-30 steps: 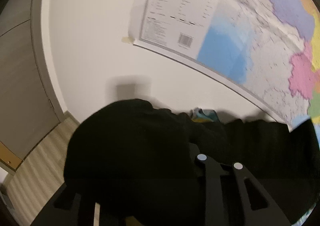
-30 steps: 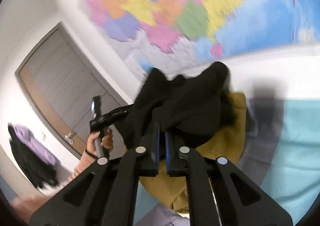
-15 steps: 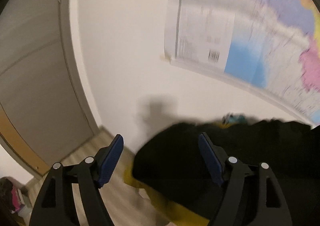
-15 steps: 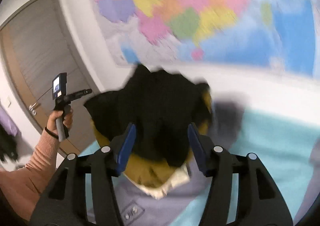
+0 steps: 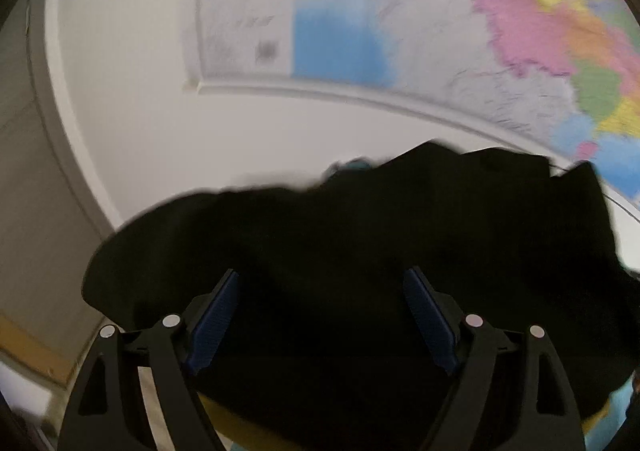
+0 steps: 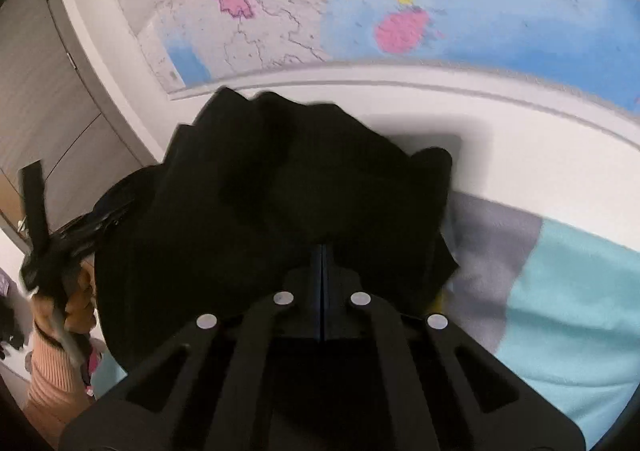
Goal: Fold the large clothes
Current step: 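Lower the black coat onto the mustard garment with both grippers and release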
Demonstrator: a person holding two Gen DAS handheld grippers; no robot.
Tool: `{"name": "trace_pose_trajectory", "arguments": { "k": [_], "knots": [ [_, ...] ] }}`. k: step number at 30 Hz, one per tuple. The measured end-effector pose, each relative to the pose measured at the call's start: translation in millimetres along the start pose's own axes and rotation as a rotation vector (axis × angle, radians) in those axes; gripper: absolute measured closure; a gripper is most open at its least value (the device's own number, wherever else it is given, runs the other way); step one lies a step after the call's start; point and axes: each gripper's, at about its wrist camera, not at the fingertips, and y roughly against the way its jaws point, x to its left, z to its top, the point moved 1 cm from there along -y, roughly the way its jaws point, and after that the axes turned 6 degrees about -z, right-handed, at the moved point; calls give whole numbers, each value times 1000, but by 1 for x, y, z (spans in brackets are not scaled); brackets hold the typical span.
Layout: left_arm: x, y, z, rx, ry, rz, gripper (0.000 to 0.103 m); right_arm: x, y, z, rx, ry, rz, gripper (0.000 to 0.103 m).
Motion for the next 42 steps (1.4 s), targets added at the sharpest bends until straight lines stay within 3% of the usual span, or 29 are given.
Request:
{"name": "trace_pose_trajectory", "arguments": {
  "k": [2, 6, 9, 13, 16, 19, 26, 29, 33, 39, 42],
  "knots": [
    [7, 3, -1, -5, 15, 17, 23, 5, 10, -2, -3, 49, 0, 96],
    [-3, 23, -1, -56, -5, 11, 24, 23, 45, 9, -125, 86, 92, 54],
    [-24, 37, 4, -91, -53, -8, 24, 46, 55, 16, -177, 151, 137, 54],
    [-45, 45, 13, -110, -102, -39, 24, 67, 22, 17, -106, 218, 126, 58],
    [-54, 40, 11, -95, -93, -46, 23, 49, -11, 12, -13, 137, 116, 58],
    [-62, 41, 5, -99, -106, -43, 22, 26, -19, 6, 14, 11, 206, 58],
    [-74, 63, -1, -152, -125, -52, 18, 39, 19, 4, -92, 71, 168, 50],
    [-79, 72, -5, -166, -141, -70, 18, 51, 37, -5, -137, 133, 194, 50],
    [-86, 75, -15, -168, -156, -121, 16, 68, 39, -24, -153, 253, 152, 50],
    [-82, 35, -26, -71, -141, -121, 14, 61, 7, -36, -62, 241, 135, 50],
    [-75, 26, -28, -45, -109, -108, 14, 60, 8, -37, -67, 226, 139, 50]
  ]
}}
